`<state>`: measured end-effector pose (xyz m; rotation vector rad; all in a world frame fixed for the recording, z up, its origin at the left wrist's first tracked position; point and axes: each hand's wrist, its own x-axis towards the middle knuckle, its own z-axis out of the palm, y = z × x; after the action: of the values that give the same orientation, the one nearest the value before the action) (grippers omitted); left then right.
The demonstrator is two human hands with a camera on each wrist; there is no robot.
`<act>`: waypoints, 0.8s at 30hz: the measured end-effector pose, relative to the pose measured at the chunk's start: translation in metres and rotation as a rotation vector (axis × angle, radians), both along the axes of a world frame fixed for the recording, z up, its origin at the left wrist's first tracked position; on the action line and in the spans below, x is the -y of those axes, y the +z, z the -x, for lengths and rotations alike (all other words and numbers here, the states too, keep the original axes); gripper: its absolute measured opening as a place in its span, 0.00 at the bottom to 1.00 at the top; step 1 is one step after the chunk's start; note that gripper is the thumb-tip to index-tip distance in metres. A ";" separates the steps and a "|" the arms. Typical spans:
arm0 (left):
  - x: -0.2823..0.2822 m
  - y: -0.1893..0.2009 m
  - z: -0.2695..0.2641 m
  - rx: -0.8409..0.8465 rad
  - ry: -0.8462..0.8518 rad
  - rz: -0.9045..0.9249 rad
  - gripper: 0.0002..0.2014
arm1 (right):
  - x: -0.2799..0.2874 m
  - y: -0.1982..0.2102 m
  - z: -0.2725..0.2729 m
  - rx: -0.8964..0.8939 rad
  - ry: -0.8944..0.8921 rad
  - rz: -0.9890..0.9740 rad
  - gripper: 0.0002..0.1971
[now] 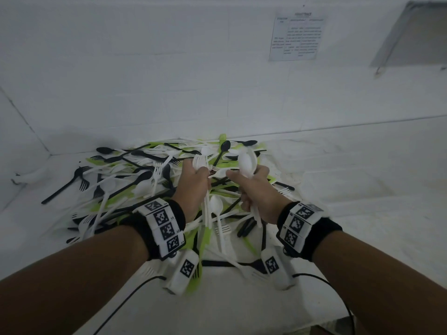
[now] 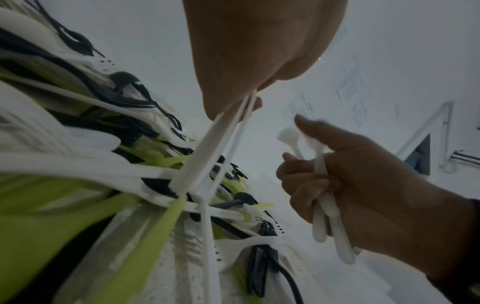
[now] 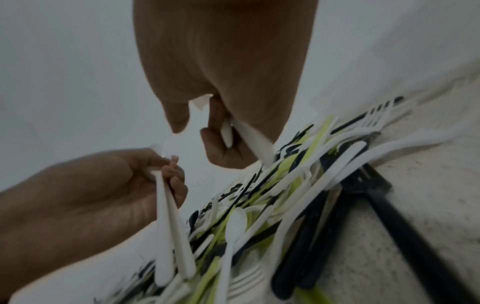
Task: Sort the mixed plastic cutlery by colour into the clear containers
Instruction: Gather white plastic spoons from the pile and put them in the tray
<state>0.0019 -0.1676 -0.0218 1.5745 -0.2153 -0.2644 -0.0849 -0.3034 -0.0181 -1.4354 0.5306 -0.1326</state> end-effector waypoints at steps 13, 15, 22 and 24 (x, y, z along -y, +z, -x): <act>0.006 0.004 0.027 -0.190 -0.177 0.135 0.24 | -0.033 0.007 0.001 0.105 0.254 0.175 0.15; 0.007 0.002 0.029 -0.168 -0.153 0.101 0.27 | -0.033 0.005 0.000 0.065 0.277 0.219 0.15; 0.003 -0.001 0.031 -0.088 -0.112 0.051 0.09 | -0.030 0.005 0.003 0.097 0.345 0.129 0.28; 0.003 -0.001 0.029 -0.068 -0.115 0.051 0.07 | -0.029 0.009 0.006 0.127 0.335 0.062 0.21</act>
<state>-0.0269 -0.1709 -0.0226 1.5028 -0.2576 -0.3985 -0.0907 -0.2745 -0.0088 -1.5446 0.1786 0.0278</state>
